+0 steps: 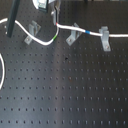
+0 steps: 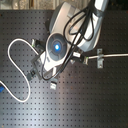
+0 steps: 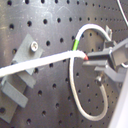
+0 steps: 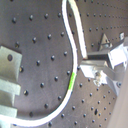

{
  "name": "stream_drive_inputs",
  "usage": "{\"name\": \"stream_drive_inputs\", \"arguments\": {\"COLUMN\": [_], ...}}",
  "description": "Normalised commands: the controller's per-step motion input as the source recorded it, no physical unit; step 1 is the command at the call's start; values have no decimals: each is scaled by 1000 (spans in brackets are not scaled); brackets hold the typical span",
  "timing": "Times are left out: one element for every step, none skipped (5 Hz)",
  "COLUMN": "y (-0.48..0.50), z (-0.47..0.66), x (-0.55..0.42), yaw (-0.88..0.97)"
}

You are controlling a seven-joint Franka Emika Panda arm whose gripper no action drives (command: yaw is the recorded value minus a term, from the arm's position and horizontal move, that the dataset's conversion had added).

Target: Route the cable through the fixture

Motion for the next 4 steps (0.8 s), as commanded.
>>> {"name": "stream_drive_inputs", "arguments": {"y": [-28, -395, -425, -462], "z": [0, -46, -51, -176], "x": [0, -99, -253, -107], "yaw": [0, 0, 0, -83]}}
